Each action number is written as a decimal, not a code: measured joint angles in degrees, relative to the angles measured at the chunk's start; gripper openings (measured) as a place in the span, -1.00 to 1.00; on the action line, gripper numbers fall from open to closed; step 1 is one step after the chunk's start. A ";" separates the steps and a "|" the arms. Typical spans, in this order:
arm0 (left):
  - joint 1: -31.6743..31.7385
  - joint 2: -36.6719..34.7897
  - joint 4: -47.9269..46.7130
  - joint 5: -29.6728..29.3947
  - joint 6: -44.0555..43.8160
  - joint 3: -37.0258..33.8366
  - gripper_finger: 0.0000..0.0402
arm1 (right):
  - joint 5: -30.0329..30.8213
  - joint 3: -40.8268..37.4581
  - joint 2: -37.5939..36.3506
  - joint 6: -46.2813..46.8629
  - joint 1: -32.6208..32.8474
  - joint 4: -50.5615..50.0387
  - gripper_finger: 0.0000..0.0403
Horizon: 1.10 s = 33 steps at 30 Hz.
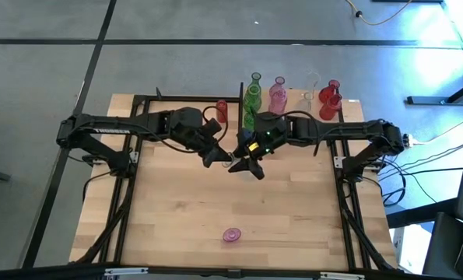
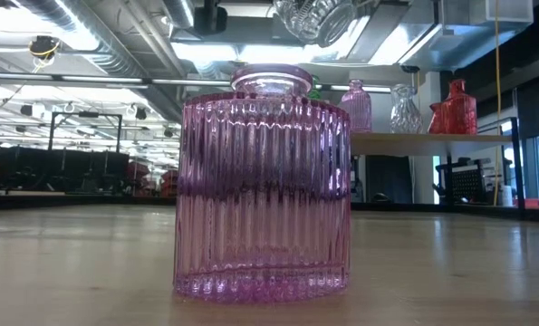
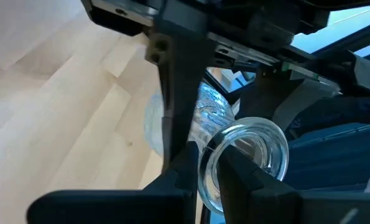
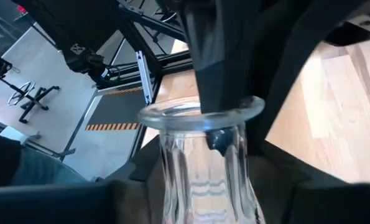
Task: Sort vases onto shelf
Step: Put the transparent vase on the shelf aligned with the other transparent vases
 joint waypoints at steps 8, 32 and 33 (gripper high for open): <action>0.50 0.02 0.11 -0.23 -0.05 0.00 -0.78 | 0.52 0.02 -0.04 -0.26 0.00 -0.28 -0.30; 4.11 -16.34 1.17 -22.35 18.97 0.09 -0.45 | 54.47 -0.20 -11.15 10.46 7.53 -12.48 -0.33; 4.11 -16.67 0.61 -22.77 19.48 0.07 -0.45 | 58.90 -0.20 -12.08 11.95 8.51 -14.15 -0.33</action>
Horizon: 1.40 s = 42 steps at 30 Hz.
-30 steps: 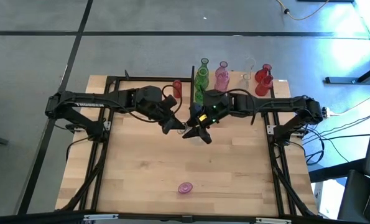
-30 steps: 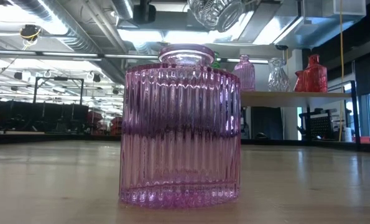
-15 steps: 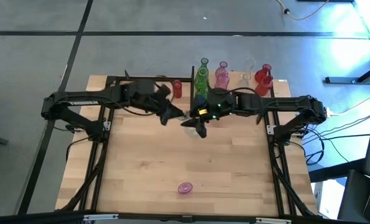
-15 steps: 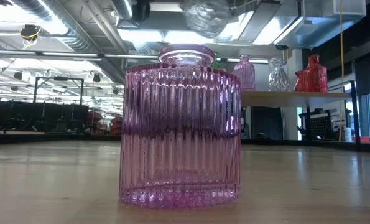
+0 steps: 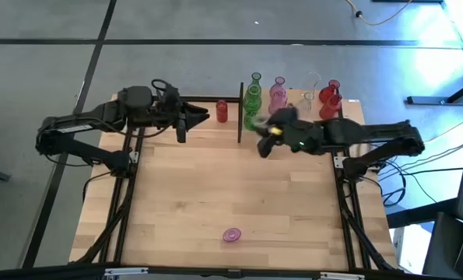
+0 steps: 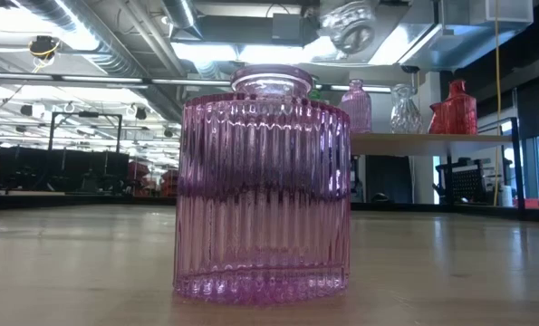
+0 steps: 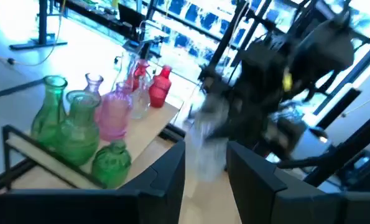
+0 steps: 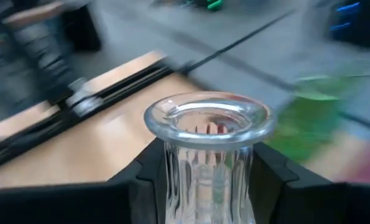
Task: Sort vases onto shelf
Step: Put the transparent vase on the shelf aligned with the other transparent vases
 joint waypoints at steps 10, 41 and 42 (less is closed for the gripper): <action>-0.02 -0.41 -3.39 -1.48 6.07 -0.07 -0.45 | 41.04 -11.91 -6.48 18.91 14.40 -3.50 -0.33; 0.56 -0.27 -7.71 -1.89 10.43 -0.07 -0.44 | 45.41 -26.91 -7.45 70.81 4.35 -38.51 -0.35; 0.74 -0.27 -7.68 -1.92 10.42 -0.07 -0.44 | 45.16 -26.91 -7.44 70.83 4.05 -38.53 -0.35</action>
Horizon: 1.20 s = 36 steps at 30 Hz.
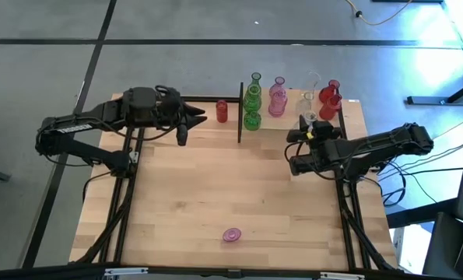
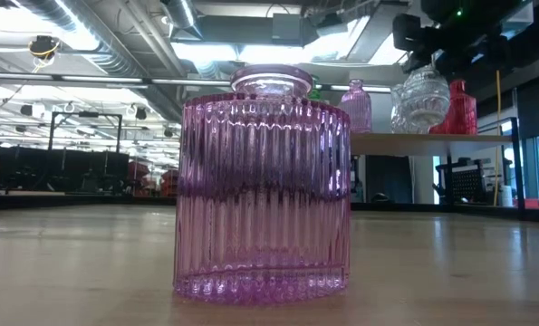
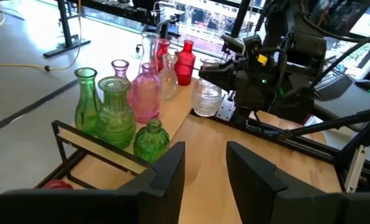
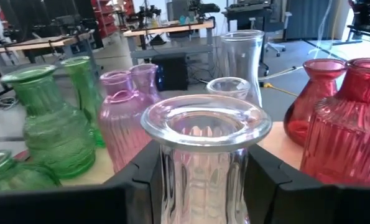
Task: Sort vases onto shelf
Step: Put the transparent vase on the shelf aligned with the other transparent vases
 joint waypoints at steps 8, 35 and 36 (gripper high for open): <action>0.90 0.00 0.08 -0.13 0.80 -0.02 -0.44 | 0.71 -2.18 0.02 -0.57 -2.72 1.32 -0.35; 0.87 0.07 0.08 -0.44 1.24 -0.04 -0.44 | 4.11 -5.74 0.24 -4.79 -7.54 7.99 -0.35; 0.87 0.07 0.08 -0.44 1.22 -0.04 -0.44 | 4.53 -6.50 0.21 -4.86 -7.51 9.07 -0.35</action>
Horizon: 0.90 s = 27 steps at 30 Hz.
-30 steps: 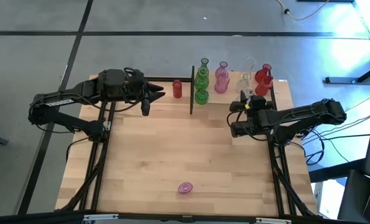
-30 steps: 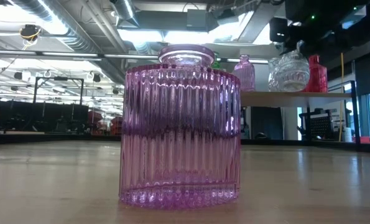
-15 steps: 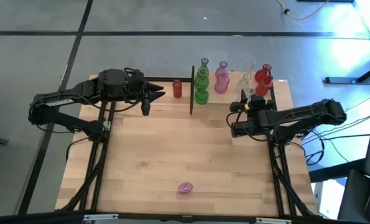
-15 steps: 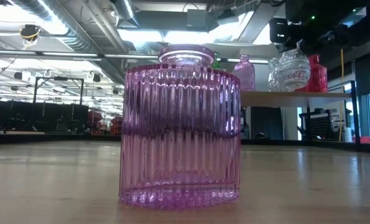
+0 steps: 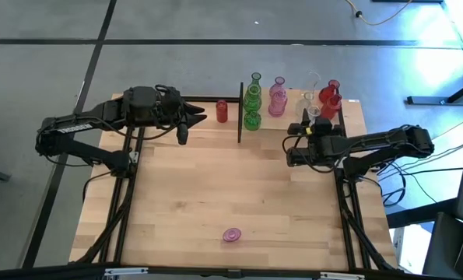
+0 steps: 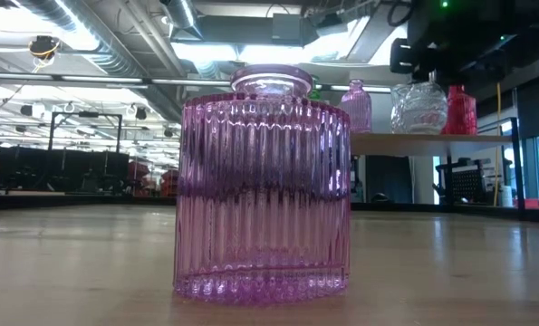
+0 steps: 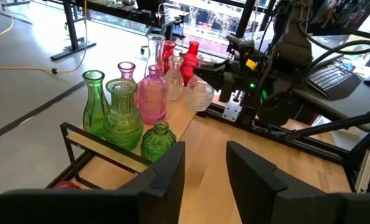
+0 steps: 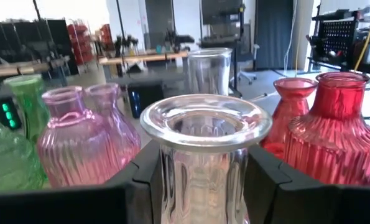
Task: Sort vases onto shelf
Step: Put the transparent vase on the shelf aligned with the other transparent vases
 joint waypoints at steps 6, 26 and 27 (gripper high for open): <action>0.00 0.00 0.00 -0.20 -0.12 0.00 -0.44 | 1.22 -1.24 -0.03 -0.63 -0.07 1.77 -0.35; -0.02 2.64 0.29 -0.55 -1.74 -0.07 -0.44 | -0.54 -0.99 -0.03 -7.65 -3.03 3.50 -0.35; -0.02 2.64 0.44 -0.55 -1.74 -0.07 -0.44 | -0.50 -1.00 -0.03 -7.71 -3.06 3.47 -0.35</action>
